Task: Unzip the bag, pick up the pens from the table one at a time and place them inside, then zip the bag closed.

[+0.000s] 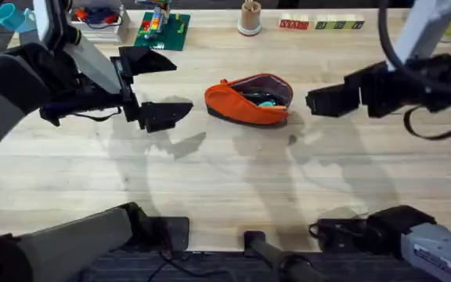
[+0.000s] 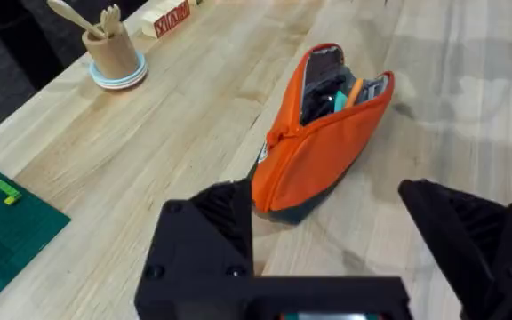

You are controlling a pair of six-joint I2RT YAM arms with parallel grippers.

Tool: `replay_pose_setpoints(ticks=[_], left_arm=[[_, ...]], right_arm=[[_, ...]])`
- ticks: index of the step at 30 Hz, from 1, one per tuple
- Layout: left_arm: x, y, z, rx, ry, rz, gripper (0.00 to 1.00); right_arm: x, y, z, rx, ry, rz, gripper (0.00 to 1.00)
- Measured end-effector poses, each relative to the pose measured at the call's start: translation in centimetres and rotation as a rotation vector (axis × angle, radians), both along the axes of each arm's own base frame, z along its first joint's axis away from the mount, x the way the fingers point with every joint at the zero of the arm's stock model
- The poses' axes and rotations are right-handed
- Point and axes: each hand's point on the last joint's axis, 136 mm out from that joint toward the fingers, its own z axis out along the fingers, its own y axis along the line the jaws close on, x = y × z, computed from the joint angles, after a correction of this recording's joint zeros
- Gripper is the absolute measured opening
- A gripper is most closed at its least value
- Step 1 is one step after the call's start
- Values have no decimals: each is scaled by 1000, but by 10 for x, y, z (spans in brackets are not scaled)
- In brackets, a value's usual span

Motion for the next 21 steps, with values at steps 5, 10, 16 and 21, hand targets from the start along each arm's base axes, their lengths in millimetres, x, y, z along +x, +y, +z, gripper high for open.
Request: replay_pose_setpoints(ticks=[5, 10, 16, 21], left_arm=[[0, 0, 0, 0, 0, 0, 994], [0, 0, 0, 0, 0, 0, 993], [0, 0, 0, 1, -2, 0, 993], [1, 0, 0, 4, -10, 0, 993]], right_arm=[[12, 0, 1, -37, 85, -14, 997], [23, 2, 2, -57, 152, -15, 997], [33, 5, 6, -71, 196, -14, 997], [39, 11, 10, -77, 195, 1, 997]])
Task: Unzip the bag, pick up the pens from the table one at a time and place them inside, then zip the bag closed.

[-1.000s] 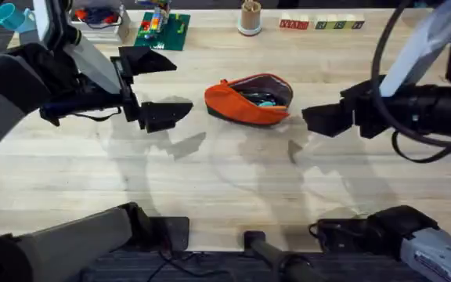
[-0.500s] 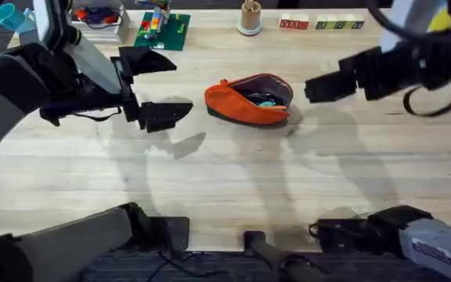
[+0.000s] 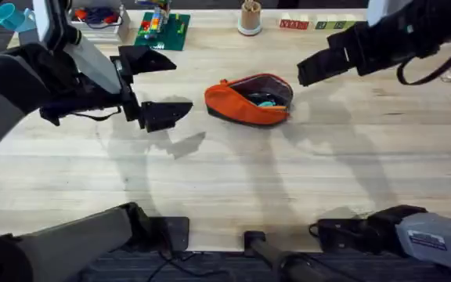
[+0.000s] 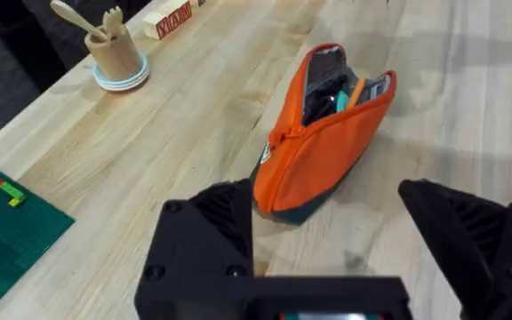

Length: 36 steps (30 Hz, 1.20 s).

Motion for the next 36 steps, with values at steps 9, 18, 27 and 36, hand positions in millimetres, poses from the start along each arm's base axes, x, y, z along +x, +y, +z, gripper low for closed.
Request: replay_pose_setpoints(ticks=[9, 18, 27, 36], left_arm=[[0, 0, 0, 0, -1, 0, 995], [0, -2, 4, -25, -10, -7, 995], [0, -2, 5, -27, -10, -7, 995], [0, -2, 5, -27, -11, -7, 993]], right_arm=[[8, 6, 4, 11, -39, 11, 997], [18, 20, 11, 79, -75, 41, 997], [19, 48, -10, 121, 9, 112, 997], [17, 82, -7, 149, -30, 204, 998]])
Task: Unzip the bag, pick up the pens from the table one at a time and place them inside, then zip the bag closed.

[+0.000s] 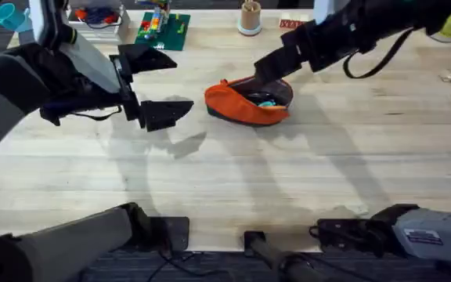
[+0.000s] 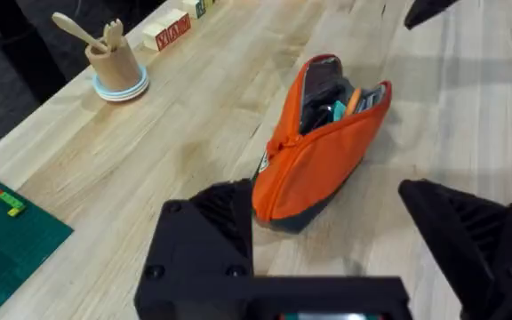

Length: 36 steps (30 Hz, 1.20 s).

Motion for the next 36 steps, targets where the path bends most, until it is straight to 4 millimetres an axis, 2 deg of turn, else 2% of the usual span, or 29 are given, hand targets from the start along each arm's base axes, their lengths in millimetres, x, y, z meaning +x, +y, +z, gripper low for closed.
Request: replay_pose_setpoints(ticks=[10, 16, 22, 26, 30, 36], left_arm=[[0, 0, 0, -3, -1, -1, 993], [0, 0, 1, -3, -1, -1, 993], [0, 0, 1, -3, -1, -1, 994], [0, 0, 1, -3, -1, -1, 994], [0, 0, 1, -3, -1, -1, 994], [0, 0, 1, -4, 1, 0, 993]], right_arm=[[-6, 43, 9, 52, -56, 79, 997], [-9, 63, 5, 65, -57, 116, 998], [-13, 82, 10, 90, -91, 158, 998], [-10, 90, 10, 100, -107, 170, 997], [-2, 95, 1, 99, -99, 163, 997], [11, 92, -17, 43, -88, 77, 998]])
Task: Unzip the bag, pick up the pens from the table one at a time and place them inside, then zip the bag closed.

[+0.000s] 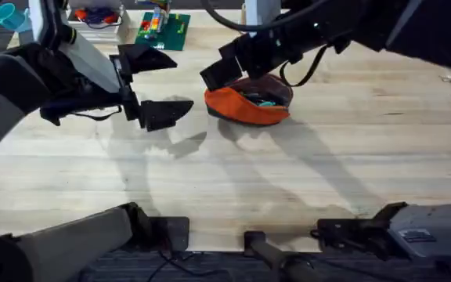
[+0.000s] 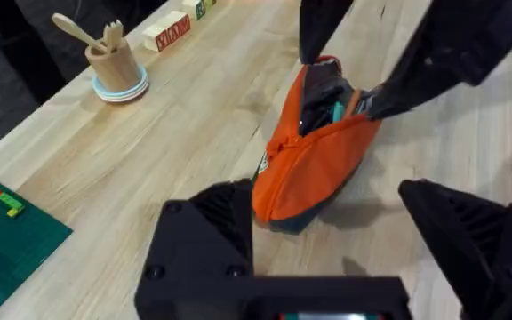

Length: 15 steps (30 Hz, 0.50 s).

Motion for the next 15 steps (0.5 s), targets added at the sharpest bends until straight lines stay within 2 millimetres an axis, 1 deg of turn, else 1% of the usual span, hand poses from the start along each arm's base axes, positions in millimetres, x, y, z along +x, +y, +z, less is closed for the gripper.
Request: replay_pose_setpoints(ticks=[3, 11, 15], left_arm=[[0, 0, 0, 0, 0, 0, 993], [0, 0, 0, -1, 0, 0, 993], [0, 0, 0, -3, -1, -1, 994]], right_arm=[[5, -1, -1, -21, -21, -40, 997], [8, -3, -3, -98, -83, -103, 997], [10, -1, -14, -131, -77, -115, 996]])
